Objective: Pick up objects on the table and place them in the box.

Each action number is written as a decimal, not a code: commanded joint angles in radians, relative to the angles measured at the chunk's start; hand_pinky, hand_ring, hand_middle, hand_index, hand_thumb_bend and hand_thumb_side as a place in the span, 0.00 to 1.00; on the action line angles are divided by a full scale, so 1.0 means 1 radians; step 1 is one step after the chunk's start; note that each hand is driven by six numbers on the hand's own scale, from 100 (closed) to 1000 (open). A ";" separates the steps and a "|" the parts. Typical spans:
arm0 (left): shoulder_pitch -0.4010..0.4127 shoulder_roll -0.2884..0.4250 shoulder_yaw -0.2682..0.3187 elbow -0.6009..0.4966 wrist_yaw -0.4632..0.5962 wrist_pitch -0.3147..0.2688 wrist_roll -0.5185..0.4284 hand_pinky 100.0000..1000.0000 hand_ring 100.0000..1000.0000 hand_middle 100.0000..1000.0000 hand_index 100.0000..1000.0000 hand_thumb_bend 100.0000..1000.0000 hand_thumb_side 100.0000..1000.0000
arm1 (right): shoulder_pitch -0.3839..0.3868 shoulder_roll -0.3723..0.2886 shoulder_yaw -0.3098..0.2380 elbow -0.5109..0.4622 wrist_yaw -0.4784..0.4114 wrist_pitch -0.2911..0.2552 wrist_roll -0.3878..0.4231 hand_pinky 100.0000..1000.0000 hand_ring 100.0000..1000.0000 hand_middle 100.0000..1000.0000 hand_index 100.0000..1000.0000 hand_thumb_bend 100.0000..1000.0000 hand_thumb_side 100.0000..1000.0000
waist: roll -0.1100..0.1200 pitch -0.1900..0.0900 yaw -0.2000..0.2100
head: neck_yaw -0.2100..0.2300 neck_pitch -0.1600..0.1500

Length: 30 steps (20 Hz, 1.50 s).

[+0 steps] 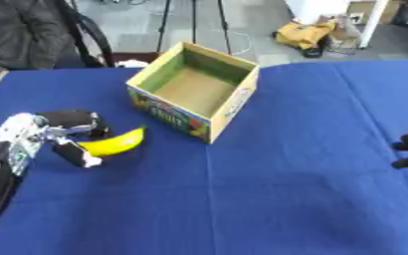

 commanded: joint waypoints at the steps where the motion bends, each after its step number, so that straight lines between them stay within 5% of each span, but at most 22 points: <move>1: -0.020 0.020 0.002 -0.014 0.004 -0.002 0.001 0.60 0.44 0.38 0.71 0.35 0.36 | -0.012 -0.012 -0.003 -0.007 0.004 -0.002 0.004 0.53 0.69 0.62 0.71 0.00 0.85 | -0.001 -0.015 0.001 | 0.000 0.003; 30: -0.044 0.084 0.011 -0.076 0.086 -0.006 -0.004 0.59 0.40 0.29 0.68 0.32 0.28 | -0.013 -0.018 -0.003 -0.006 0.003 -0.002 0.006 0.53 0.69 0.62 0.71 0.00 0.84 | 0.006 -0.017 -0.001 | 0.000 0.002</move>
